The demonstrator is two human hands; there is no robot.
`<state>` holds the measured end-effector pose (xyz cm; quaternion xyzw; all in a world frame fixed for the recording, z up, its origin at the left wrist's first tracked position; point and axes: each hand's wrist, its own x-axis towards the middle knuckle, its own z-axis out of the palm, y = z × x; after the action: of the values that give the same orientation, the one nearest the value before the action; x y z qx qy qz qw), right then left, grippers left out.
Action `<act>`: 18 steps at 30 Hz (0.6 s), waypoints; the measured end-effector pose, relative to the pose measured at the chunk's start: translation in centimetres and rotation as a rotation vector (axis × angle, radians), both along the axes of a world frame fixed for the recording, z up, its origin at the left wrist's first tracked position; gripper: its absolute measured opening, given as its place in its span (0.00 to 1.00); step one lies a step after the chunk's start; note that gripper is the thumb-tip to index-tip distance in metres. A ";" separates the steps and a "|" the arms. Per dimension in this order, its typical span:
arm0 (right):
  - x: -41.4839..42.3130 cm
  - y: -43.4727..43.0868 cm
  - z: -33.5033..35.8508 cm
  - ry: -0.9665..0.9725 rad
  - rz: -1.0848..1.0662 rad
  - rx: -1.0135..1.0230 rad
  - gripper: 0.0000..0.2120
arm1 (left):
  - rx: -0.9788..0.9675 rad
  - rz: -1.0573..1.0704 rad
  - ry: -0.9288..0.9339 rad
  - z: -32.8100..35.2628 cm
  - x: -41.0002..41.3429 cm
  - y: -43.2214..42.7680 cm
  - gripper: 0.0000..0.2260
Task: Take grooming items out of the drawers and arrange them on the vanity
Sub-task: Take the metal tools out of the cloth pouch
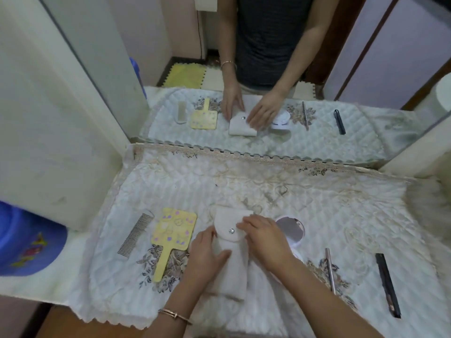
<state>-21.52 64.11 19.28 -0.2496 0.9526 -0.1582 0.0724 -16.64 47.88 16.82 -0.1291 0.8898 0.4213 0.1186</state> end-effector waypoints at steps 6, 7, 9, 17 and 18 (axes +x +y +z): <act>-1.1 -0.9 0.1 -0.037 -0.067 -0.047 0.13 | 0.152 -0.115 -0.053 -1.5 -2.0 -1.6 0.38; -0.9 -1.3 0.1 -0.052 -0.120 -0.088 0.15 | 0.166 -0.124 -0.062 -1.4 -2.3 -1.8 0.38; -0.5 -1.8 0.2 -0.081 -0.242 -0.154 0.20 | 0.185 -0.150 -0.058 -1.3 -2.7 -2.0 0.35; -2.5 -1.9 4.7 -0.032 -0.620 -0.474 0.08 | 0.568 -0.120 -0.226 1.5 -3.6 -3.7 0.15; -3.1 -1.6 5.5 -0.004 -0.642 -0.492 0.08 | 0.618 -0.127 -0.231 2.1 -3.4 -3.9 0.14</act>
<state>-24.60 62.48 24.80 0.0512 0.9157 -0.3964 -0.0410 -20.05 43.97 18.94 -0.0780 0.7068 0.6458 0.2781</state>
